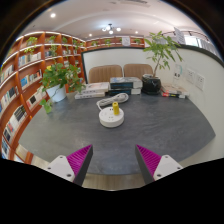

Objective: Unplug charger

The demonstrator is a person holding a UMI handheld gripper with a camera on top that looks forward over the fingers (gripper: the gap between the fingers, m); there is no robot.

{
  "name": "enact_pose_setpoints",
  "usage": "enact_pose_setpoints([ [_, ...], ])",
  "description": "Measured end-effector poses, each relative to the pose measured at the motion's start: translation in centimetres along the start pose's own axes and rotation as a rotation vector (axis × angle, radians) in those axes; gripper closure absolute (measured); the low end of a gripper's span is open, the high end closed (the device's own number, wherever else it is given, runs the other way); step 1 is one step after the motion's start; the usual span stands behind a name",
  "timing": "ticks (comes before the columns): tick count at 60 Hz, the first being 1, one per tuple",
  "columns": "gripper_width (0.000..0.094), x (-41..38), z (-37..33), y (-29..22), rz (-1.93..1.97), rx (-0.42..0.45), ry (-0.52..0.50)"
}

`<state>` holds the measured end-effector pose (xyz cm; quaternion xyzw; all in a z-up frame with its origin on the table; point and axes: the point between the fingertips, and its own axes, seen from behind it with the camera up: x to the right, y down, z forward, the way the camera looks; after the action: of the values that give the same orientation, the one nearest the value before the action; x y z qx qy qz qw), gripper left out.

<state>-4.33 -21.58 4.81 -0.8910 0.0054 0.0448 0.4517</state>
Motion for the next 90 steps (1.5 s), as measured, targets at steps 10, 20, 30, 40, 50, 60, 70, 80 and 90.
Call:
enact_pose_setpoints([
  [10,0.009,0.1,8.9,-5.5,-0.023,0.03,0.049],
  [20,0.0327,1.3,14.7,-9.3,-0.042,0.056,0.095],
  [30,0.0643,0.7,17.4,-9.7,-0.072,0.053,0.046],
  [40,0.0885,1.7,17.4,-9.8,-0.041,0.071,0.072],
  [50,0.0896,1.8,17.5,-9.8,-0.047,0.015,0.075],
  [60,0.0896,2.5,13.2,-20.4,0.014,0.156,0.008],
  [70,0.0897,6.4,4.5,-33.7,-0.017,0.405,-0.033],
  [80,0.0897,12.1,10.2,-25.5,-0.008,0.218,0.001],
  [90,0.0897,14.0,16.1,-13.5,0.022,-0.014,-0.029],
])
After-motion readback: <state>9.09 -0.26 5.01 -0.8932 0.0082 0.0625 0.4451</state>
